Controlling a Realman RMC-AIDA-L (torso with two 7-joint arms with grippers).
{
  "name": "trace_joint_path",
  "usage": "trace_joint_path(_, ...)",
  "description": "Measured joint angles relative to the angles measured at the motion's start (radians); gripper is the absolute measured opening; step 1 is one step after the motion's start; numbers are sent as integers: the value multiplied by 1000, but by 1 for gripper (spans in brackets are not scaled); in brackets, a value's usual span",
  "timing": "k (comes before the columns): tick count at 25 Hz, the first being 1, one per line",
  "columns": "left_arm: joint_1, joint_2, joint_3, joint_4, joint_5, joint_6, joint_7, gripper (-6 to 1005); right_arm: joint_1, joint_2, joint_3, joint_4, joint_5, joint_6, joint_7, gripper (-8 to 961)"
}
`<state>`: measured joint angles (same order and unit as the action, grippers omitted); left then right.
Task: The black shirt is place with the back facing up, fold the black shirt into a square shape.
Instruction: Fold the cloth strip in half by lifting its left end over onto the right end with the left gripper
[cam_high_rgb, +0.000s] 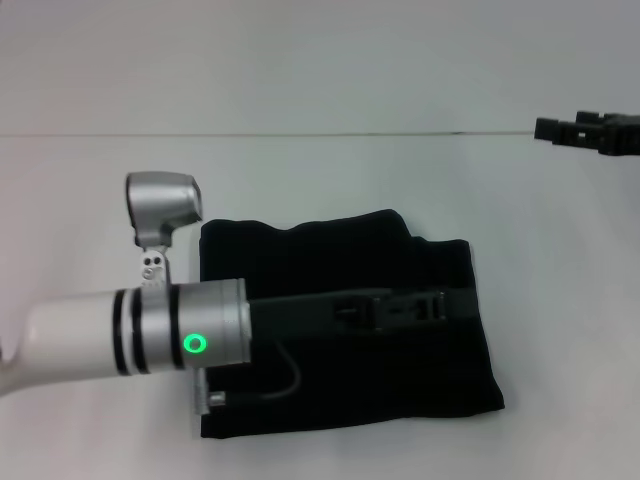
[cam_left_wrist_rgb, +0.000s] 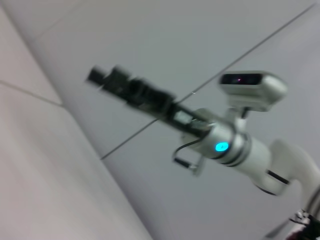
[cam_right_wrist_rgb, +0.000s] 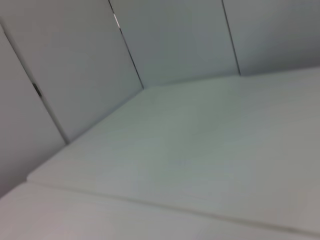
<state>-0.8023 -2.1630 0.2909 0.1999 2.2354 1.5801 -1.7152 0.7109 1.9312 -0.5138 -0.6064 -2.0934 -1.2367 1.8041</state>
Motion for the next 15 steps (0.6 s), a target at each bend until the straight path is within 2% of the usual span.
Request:
trace_joint_path(3, 10, 2, 17, 70, 9, 63, 2, 423, 9, -15, -50, 1, -58, 0, 124, 916)
trace_joint_path(7, 42, 14, 101, 141, 12, 97, 40, 560, 22, -25, -125, 8, -113, -17, 268, 915)
trace_joint_path(9, 66, 23, 156, 162, 13, 100, 97, 628, 26, -24, -164, 10, -122, -33, 315, 916)
trace_joint_path(11, 82, 26, 186, 179, 14, 100, 125, 696, 34, -15, -223, 18, -125, -52, 364, 913)
trace_joint_path(15, 119, 27, 251, 251, 17, 102, 147, 849, 51, -7, -261, 52, -126, -60, 393, 903)
